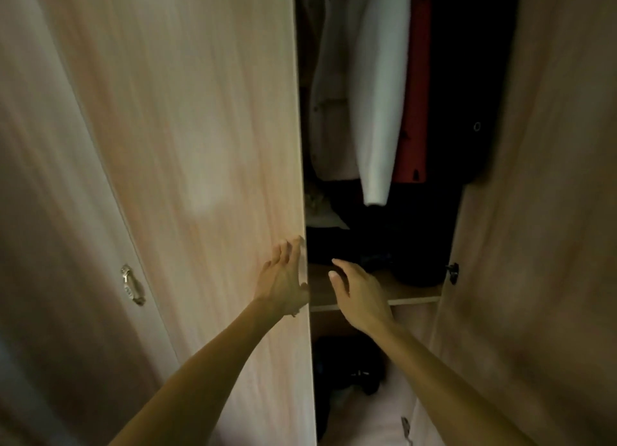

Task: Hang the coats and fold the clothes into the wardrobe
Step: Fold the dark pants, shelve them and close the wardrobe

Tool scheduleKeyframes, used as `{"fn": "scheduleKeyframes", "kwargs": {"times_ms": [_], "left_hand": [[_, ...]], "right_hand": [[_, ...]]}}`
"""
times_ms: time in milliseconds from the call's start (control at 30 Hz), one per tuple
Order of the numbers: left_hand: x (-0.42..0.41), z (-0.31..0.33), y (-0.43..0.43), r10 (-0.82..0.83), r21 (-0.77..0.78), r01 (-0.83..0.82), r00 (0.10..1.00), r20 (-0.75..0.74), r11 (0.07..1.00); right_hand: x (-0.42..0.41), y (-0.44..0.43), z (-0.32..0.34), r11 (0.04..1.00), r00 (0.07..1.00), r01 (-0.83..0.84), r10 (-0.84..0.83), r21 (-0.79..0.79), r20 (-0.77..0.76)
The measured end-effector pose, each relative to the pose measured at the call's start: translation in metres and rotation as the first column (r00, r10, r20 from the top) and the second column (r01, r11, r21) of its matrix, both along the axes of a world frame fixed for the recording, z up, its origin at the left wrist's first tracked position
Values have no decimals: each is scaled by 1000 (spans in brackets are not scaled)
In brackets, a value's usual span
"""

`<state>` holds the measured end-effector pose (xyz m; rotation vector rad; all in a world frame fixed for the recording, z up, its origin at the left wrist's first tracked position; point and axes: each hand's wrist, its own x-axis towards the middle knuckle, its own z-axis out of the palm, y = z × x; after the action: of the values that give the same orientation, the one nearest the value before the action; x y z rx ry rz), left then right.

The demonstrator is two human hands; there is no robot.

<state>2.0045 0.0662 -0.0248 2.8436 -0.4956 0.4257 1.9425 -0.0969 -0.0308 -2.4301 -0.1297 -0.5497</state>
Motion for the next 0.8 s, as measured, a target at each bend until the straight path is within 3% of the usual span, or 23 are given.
{"fn": "scheduleKeyframes", "kwargs": {"times_ms": [333, 500, 567, 667, 800], "left_hand": [[68, 21, -22, 80, 40, -75, 986, -148, 996], [59, 38, -23, 87, 4, -87, 987, -137, 996], [46, 38, -17, 85, 58, -77, 987, -135, 995], [10, 30, -9, 0, 130, 4, 999, -33, 992], [-62, 21, -20, -183, -24, 184, 982, 55, 983]], "right_hand": [[54, -10, -7, 998, 998, -55, 55, 7, 3], [45, -10, -3, 999, 999, -45, 45, 7, 15], [33, -12, -4, 999, 999, -35, 35, 18, 15], [8, -20, -8, 999, 1000, 18, -19, 34, 21], [-42, -36, -9, 991, 991, 132, -132, -18, 36]]}}
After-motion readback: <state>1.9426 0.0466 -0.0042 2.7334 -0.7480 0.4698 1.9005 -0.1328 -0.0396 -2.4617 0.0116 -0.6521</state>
